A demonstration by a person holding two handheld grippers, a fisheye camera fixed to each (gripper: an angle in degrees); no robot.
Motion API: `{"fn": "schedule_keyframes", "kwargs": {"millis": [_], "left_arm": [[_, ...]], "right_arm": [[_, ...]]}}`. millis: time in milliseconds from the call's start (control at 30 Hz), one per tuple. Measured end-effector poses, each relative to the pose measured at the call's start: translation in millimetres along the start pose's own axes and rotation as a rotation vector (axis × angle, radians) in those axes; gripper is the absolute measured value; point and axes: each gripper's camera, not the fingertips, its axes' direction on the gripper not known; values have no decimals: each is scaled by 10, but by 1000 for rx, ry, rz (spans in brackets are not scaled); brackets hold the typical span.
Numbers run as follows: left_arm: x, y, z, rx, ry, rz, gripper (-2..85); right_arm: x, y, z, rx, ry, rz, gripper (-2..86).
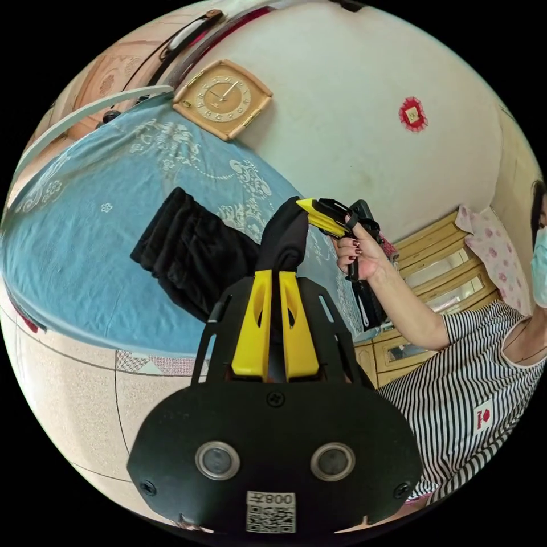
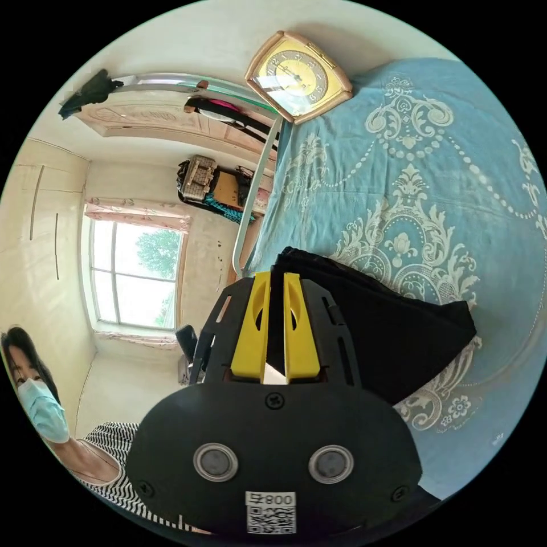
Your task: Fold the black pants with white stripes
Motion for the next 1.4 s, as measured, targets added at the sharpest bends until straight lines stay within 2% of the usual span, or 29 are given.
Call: {"fn": "schedule_keyframes", "kwargs": {"millis": [367, 567, 800, 867, 933, 1033, 1167, 1400], "left_arm": [[-780, -28, -325, 95, -22, -205, 23], [-973, 49, -386, 123, 0, -275, 15], [-797, 175, -605, 268, -37, -243, 2], [-659, 97, -553, 224, -43, -169, 1], [-528, -36, -447, 153, -170, -97, 1], [-602, -146, -304, 90, -319, -147, 0], [-728, -138, -239, 98, -297, -200, 0], [-518, -114, -303, 146, -312, -154, 1]], "right_arm": [[-2, -781, 1878, -156, 52, -1, 49], [-61, -879, 2371, -180, 60, -52, 35], [-326, -524, 2776, -212, 133, -214, 13], [-431, -403, 3110, -259, 204, -274, 8], [-525, -358, 3389, -296, 252, -325, 5], [-646, -331, 3923, -367, 437, -409, 3], [-750, -263, 4466, -432, 559, -498, 1], [-836, -115, 4627, -441, 541, -531, 1]]}}
